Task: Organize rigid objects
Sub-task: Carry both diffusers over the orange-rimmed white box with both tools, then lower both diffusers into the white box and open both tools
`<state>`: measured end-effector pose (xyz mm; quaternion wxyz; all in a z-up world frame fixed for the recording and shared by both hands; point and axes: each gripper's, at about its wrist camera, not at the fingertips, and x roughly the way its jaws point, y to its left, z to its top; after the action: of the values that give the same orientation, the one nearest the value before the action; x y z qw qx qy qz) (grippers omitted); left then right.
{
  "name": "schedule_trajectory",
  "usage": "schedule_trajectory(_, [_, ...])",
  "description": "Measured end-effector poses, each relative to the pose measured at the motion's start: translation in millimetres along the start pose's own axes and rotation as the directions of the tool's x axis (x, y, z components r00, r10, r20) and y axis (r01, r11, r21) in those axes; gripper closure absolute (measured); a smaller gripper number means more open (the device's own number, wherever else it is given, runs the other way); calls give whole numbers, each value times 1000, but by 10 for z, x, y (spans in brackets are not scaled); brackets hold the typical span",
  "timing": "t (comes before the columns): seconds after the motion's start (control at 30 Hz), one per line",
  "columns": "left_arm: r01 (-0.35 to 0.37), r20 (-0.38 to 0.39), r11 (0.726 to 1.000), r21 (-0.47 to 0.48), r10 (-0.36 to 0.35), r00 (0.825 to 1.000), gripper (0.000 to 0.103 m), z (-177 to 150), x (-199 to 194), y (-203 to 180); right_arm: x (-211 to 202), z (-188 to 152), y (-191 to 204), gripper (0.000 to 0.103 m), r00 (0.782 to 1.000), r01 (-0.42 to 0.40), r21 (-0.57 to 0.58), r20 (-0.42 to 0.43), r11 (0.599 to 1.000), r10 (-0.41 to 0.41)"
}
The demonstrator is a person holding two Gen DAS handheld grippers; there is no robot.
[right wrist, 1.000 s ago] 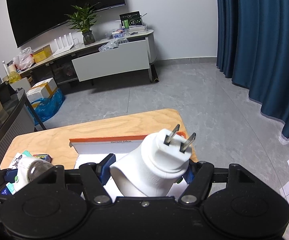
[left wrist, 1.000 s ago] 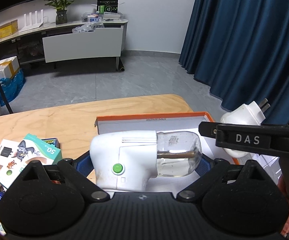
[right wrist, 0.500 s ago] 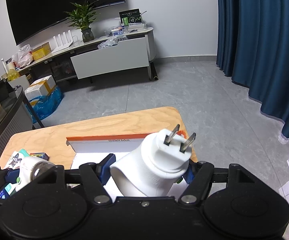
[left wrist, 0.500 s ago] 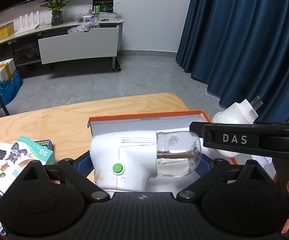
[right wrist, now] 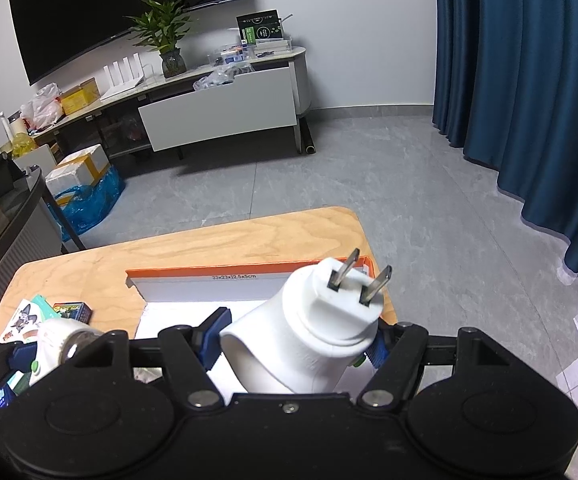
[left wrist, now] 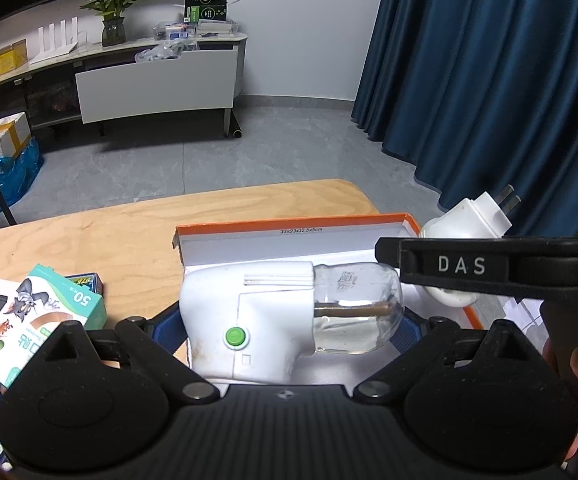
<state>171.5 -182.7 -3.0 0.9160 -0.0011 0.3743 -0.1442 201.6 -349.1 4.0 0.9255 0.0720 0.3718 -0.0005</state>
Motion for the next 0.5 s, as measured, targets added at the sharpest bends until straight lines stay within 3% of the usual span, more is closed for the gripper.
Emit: schedule_trajectory(0.5, [11, -22, 1000, 2, -11, 1000, 4, -31, 107, 0, 288, 102, 39, 22, 998, -1, -6, -58, 1000, 1])
